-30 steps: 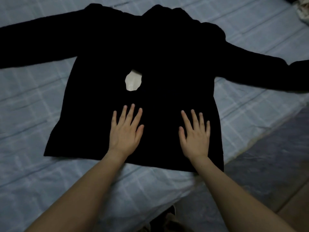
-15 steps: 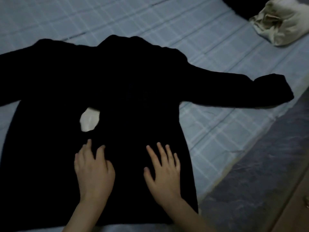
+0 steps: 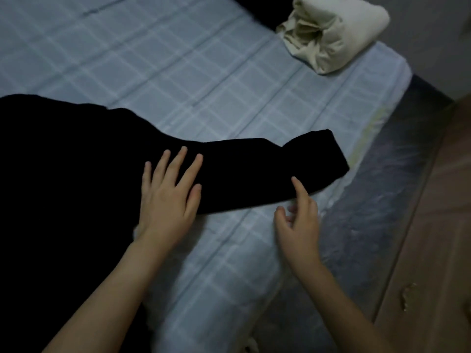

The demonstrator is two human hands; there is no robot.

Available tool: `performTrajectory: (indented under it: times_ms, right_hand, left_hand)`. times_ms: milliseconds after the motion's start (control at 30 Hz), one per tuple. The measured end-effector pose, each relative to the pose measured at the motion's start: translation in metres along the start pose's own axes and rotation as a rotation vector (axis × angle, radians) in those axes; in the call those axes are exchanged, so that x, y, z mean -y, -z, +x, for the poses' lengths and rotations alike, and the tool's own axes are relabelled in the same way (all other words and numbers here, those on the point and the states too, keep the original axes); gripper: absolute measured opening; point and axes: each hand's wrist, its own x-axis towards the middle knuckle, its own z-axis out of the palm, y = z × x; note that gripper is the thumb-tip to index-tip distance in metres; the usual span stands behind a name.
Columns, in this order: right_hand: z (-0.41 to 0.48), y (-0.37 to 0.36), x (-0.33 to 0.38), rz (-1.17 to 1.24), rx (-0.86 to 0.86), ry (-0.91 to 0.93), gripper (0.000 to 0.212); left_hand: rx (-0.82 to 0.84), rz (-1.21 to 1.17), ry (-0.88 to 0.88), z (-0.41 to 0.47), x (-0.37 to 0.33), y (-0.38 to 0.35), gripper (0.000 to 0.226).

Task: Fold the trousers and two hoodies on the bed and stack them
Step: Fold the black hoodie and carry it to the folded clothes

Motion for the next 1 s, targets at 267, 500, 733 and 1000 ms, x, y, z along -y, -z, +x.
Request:
performTrajectory:
  times_ms: [267, 500, 733, 1000]
  right_hand:
    - [0.044, 0.006, -0.032, 0.311, -0.137, -0.153, 0.078]
    - [0.081, 0.006, -0.030, 0.662, -0.185, -0.240, 0.075]
    - [0.065, 0.002, 0.017, 0.831, -0.067, -0.155, 0.068]
    - [-0.001, -0.053, 0.104, 0.769, 0.268, 0.170, 0.069]
  left_hand:
    - [0.071, 0.174, -0.056, 0.015, -0.010, -0.069, 0.056]
    - [0.054, 0.165, -0.061, 0.015, -0.008, -0.070, 0.056]
    - [0.173, -0.077, -0.030, 0.018, -0.006, -0.041, 0.057]
    - [0.008, 0.012, 0.180, -0.039, 0.097, 0.046, 0.059]
